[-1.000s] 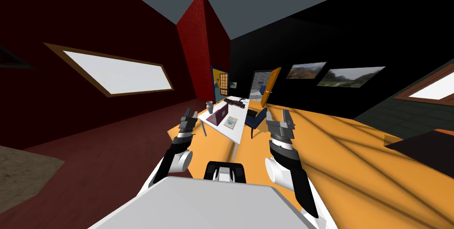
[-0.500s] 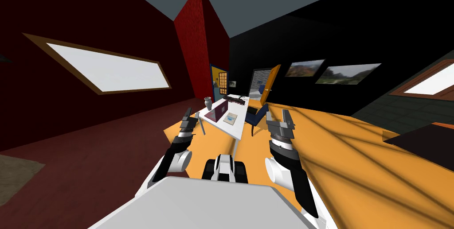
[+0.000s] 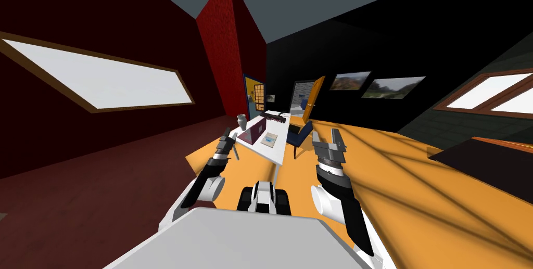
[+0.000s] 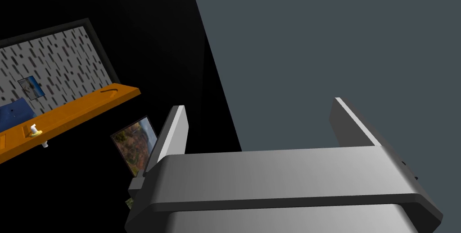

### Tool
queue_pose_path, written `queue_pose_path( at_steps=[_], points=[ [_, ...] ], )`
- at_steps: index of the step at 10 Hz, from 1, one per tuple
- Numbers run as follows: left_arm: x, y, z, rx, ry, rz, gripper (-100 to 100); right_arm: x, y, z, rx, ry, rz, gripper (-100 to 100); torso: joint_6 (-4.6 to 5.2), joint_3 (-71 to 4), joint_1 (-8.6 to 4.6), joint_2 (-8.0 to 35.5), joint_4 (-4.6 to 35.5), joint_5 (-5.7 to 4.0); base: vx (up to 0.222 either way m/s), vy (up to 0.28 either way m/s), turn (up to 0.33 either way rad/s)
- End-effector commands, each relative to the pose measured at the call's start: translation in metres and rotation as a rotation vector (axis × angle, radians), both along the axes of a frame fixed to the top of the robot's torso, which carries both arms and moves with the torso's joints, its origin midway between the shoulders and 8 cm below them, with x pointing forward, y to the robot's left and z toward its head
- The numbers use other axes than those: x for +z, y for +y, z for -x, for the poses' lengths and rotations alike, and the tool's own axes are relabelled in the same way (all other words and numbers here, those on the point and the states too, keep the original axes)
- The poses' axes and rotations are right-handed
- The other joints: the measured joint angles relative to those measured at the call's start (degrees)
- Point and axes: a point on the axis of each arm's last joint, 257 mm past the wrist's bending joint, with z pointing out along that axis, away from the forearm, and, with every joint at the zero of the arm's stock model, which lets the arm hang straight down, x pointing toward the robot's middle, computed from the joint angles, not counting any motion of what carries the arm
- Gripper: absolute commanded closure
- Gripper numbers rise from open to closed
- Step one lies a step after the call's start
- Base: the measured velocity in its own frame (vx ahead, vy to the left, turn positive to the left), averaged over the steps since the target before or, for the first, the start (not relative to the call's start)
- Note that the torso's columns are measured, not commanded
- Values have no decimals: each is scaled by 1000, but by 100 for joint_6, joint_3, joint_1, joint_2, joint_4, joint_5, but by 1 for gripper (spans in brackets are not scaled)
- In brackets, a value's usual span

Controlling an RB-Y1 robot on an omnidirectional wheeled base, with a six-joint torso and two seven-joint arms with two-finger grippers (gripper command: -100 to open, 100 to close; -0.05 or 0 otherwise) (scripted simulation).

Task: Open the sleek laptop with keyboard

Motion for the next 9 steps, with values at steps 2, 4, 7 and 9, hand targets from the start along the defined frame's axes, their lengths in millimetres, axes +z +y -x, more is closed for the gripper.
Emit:
queue_pose_path(
  at_steps=[2,4,7,9],
  points=[
    [-15,-5,-12,-19,62,-43,-100,0,0,0,0,0,0,0,0,0,3,0,0,1,23,14,-74],
    [-26,-9,-19,-30,108,-77,-100,0,0,0,0,0,0,0,1,-3,6,-5,-1,2,30,24,-109],
    [-41,-12,-27,-42,163,-122,-100,0,0,0,0,0,0,0,-1,-2,3,-2,-1,1,29,21,-78],
    [-51,-14,-33,-49,202,-158,-100,0,0,0,0,0,0,0,0,1,1,2,1,0,19,19,-85]
  ],
)
